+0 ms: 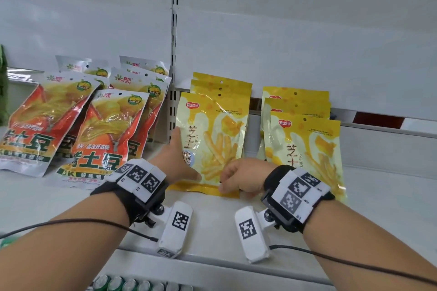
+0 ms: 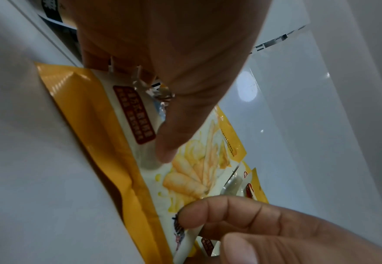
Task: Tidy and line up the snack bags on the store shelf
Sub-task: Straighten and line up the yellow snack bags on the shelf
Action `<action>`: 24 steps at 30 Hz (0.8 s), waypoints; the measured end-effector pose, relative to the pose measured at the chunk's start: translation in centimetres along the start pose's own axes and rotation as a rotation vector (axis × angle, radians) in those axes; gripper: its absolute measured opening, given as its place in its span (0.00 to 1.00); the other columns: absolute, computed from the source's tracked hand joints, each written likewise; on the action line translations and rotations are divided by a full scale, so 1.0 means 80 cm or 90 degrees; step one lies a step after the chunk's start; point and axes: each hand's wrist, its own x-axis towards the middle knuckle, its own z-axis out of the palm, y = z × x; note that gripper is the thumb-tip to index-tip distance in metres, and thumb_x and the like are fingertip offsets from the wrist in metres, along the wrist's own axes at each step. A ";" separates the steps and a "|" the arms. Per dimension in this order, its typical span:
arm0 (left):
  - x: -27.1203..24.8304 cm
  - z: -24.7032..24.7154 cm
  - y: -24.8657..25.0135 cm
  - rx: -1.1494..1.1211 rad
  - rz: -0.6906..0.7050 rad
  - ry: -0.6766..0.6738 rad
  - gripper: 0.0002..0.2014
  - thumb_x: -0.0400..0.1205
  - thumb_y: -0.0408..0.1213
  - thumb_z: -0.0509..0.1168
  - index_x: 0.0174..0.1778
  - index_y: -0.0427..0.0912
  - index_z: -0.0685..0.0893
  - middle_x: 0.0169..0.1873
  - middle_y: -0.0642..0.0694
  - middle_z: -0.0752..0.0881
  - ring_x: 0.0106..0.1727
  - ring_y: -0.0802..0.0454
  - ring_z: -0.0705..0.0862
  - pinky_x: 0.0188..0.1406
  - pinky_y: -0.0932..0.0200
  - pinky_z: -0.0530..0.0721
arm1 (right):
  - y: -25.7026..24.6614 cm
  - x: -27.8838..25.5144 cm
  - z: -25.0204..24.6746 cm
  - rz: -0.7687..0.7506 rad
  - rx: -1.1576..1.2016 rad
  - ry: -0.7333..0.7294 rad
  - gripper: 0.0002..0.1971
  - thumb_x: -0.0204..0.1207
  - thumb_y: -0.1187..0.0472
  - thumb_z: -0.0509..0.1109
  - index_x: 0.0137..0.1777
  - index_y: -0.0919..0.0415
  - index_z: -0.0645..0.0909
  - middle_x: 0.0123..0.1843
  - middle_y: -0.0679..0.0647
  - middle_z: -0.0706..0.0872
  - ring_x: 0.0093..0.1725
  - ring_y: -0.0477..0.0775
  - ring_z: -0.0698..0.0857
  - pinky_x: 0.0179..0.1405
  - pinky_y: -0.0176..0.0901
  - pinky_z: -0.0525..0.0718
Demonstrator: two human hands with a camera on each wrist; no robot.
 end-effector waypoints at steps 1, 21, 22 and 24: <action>0.000 0.000 -0.001 -0.011 -0.001 0.011 0.65 0.64 0.39 0.82 0.82 0.51 0.36 0.71 0.39 0.73 0.65 0.41 0.79 0.61 0.48 0.80 | 0.001 0.000 0.000 0.002 0.008 0.006 0.11 0.72 0.51 0.74 0.51 0.53 0.84 0.39 0.43 0.78 0.36 0.41 0.76 0.30 0.33 0.72; -0.022 0.003 0.062 -0.086 0.099 0.165 0.51 0.70 0.45 0.78 0.83 0.53 0.51 0.78 0.39 0.61 0.77 0.38 0.64 0.72 0.39 0.70 | 0.074 -0.106 -0.041 0.175 0.091 0.083 0.14 0.75 0.51 0.70 0.46 0.63 0.83 0.44 0.55 0.87 0.41 0.54 0.83 0.46 0.49 0.85; -0.025 0.007 0.067 -0.094 0.101 0.166 0.50 0.70 0.45 0.77 0.82 0.53 0.52 0.77 0.39 0.62 0.76 0.38 0.65 0.71 0.39 0.71 | 0.078 -0.105 -0.042 0.185 0.087 0.083 0.15 0.75 0.51 0.69 0.49 0.65 0.84 0.44 0.56 0.86 0.42 0.55 0.82 0.50 0.52 0.85; -0.031 0.014 0.076 -0.107 0.092 0.156 0.48 0.72 0.45 0.76 0.82 0.53 0.53 0.76 0.38 0.63 0.75 0.39 0.66 0.70 0.39 0.72 | 0.082 -0.104 -0.041 0.187 0.134 0.090 0.15 0.75 0.53 0.70 0.50 0.66 0.84 0.44 0.56 0.85 0.44 0.55 0.82 0.56 0.55 0.85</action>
